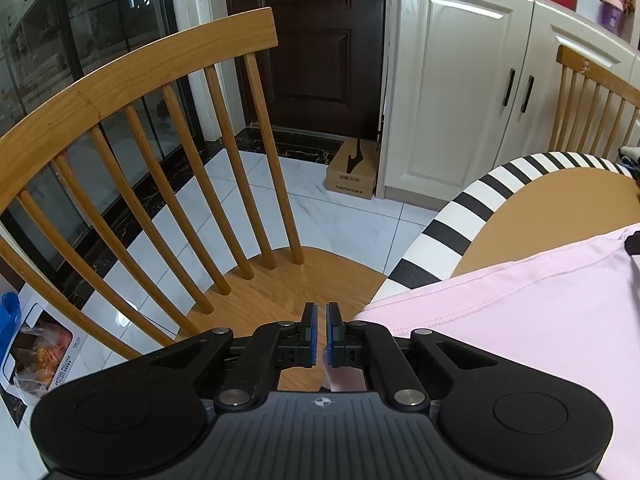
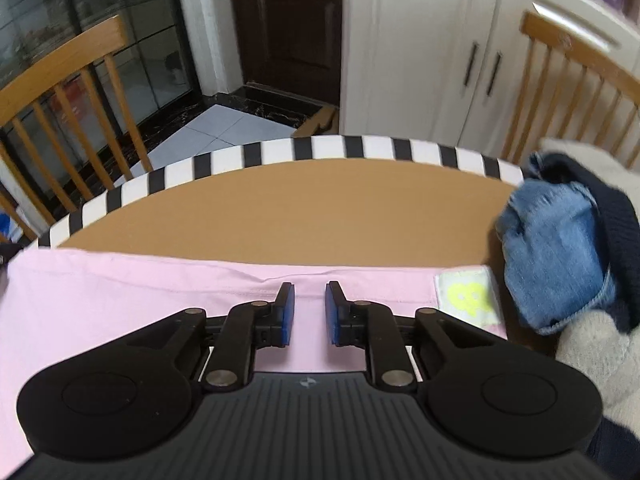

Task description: Fold clothes

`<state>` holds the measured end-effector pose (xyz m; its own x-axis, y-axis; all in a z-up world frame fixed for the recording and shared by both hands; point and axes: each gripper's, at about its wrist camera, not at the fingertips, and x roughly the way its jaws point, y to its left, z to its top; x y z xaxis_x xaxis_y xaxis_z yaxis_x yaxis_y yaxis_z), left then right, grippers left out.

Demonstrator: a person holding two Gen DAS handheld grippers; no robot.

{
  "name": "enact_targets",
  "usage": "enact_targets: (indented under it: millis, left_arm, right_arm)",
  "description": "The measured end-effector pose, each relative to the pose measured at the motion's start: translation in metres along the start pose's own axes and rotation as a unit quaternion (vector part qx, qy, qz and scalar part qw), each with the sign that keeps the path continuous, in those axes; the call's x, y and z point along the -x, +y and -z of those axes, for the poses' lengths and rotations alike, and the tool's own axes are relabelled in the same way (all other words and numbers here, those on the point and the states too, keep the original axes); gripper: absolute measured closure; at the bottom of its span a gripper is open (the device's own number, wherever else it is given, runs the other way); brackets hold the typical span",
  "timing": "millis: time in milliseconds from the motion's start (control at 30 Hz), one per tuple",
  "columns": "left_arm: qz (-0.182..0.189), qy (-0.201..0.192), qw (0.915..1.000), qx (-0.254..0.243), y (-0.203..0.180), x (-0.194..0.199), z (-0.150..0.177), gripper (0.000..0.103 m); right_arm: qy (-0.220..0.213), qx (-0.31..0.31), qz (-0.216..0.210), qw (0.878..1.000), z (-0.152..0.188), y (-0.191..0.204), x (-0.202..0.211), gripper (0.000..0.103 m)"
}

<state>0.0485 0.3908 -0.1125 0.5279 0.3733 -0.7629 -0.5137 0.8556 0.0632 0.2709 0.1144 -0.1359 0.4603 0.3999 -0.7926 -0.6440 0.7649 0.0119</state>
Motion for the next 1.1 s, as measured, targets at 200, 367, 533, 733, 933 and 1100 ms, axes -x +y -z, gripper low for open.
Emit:
enact_targets:
  millis: [200,367,533,733,933,1100]
  left_arm:
    - [-0.005,0.006,0.9999,0.008,-0.001,-0.001,0.0,0.099]
    - [-0.01,0.005,0.9999,0.012,-0.001,0.001,-0.001,0.096]
    - [-0.024,0.005,0.9994,0.025,0.005,-0.002,-0.003,0.095]
    - [-0.035,-0.011,0.9956,0.086,0.036,0.018,-0.01,0.087]
    - [0.046,-0.025,0.9933,0.103,0.031,0.103,0.009,0.065]
    - [0.109,-0.025,0.9926,0.047,-0.022,0.186,0.054,0.038]
  right_arm:
    - [-0.031,-0.011,0.036,0.999,-0.005,0.008,-0.004,0.057]
    - [-0.037,-0.008,-0.007,0.999,0.0,0.014,0.007,0.068]
    - [-0.026,-0.03,0.007,0.999,-0.001,0.015,0.004,0.068]
    - [-0.108,-0.102,-0.007,0.989,0.031,-0.011,0.102,0.063]
    - [-0.187,-0.223,0.011,0.957,0.126,-0.064,0.244,0.056]
    - [-0.214,-0.324,0.059,0.919,0.211,-0.099,0.347,0.027]
